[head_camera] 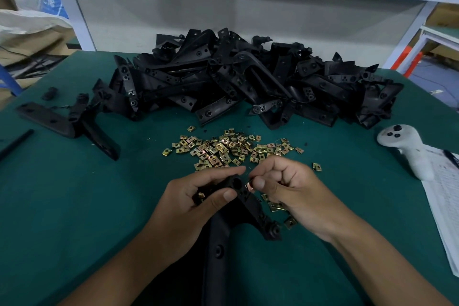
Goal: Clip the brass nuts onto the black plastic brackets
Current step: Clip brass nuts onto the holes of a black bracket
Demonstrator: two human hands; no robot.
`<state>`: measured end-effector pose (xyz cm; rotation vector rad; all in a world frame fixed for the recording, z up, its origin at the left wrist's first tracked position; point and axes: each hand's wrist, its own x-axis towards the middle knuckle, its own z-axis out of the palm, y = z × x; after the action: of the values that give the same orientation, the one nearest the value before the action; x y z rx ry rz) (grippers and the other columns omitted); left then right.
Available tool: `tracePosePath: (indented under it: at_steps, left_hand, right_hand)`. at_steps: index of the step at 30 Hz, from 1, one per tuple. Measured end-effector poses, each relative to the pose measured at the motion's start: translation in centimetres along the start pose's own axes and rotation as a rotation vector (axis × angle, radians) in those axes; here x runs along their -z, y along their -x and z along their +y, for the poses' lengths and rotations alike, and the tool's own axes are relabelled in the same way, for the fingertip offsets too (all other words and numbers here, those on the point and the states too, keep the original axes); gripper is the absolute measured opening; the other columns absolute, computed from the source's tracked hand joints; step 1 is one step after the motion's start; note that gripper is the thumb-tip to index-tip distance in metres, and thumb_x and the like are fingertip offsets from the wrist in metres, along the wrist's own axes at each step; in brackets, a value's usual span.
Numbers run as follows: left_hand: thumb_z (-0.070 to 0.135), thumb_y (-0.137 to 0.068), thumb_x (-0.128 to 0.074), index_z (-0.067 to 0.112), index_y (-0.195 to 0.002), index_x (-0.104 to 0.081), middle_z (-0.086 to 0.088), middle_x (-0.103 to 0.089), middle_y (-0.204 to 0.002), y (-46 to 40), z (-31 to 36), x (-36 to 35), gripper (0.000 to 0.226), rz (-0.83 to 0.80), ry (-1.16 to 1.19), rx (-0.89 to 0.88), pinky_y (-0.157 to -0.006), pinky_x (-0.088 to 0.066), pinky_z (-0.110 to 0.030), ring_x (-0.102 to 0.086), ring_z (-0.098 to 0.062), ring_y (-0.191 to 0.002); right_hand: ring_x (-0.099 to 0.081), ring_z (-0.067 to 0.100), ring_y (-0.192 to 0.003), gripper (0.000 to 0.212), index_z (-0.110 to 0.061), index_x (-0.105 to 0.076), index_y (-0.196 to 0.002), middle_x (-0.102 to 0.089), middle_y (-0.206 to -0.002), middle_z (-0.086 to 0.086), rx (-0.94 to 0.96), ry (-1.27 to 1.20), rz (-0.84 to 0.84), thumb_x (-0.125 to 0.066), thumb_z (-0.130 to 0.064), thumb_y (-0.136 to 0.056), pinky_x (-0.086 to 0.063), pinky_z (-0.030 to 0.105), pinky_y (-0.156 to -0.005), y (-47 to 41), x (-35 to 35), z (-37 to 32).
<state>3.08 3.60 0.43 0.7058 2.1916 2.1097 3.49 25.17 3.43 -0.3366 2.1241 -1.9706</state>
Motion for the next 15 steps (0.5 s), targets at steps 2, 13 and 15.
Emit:
tracePosePath:
  at_steps: [2, 13, 15]
  left_hand:
    - [0.042, -0.088, -0.069, 0.049, -0.116, -0.071, 0.020, -0.074, -0.111, 0.0, 0.0, 0.0, 0.029, 0.003, -0.016, -0.013, -0.087, -0.046, -0.005, -0.066, 0.004, -0.108]
    - [0.040, -0.085, -0.070, 0.049, -0.111, -0.073, 0.017, -0.074, -0.103, 0.2, 0.0, -0.1, 0.028, 0.020, -0.051, -0.038, -0.082, -0.048, -0.007, -0.068, 0.001, -0.100]
    - [0.042, -0.085, -0.069, 0.049, -0.111, -0.072, 0.017, -0.073, -0.101, 0.3, 0.0, 0.0, 0.027, 0.030, -0.086, -0.044, -0.081, -0.048, -0.007, -0.068, 0.000, -0.099]
  right_hand:
    - [-0.059, -0.005, -0.065, 0.012, -0.016, -0.067, -0.094, -0.068, -0.070, -0.015, -0.002, -0.007, -0.003, -0.067, -0.026, -0.088, -0.043, 0.007, -0.062, 0.0, -0.1, 0.0]
    - [-0.048, -0.001, -0.053, 0.006, -0.023, -0.076, -0.078, -0.064, -0.064, -0.011, -0.111, -0.192, 0.012, -0.072, -0.025, -0.081, -0.036, 0.011, -0.051, 0.0, -1.2, 0.1]
    - [-0.052, -0.001, -0.054, 0.006, -0.021, -0.077, -0.076, -0.066, -0.067, -0.009, -0.136, -0.232, 0.015, -0.073, -0.024, -0.078, -0.037, 0.011, -0.050, 0.1, -1.3, 0.0]
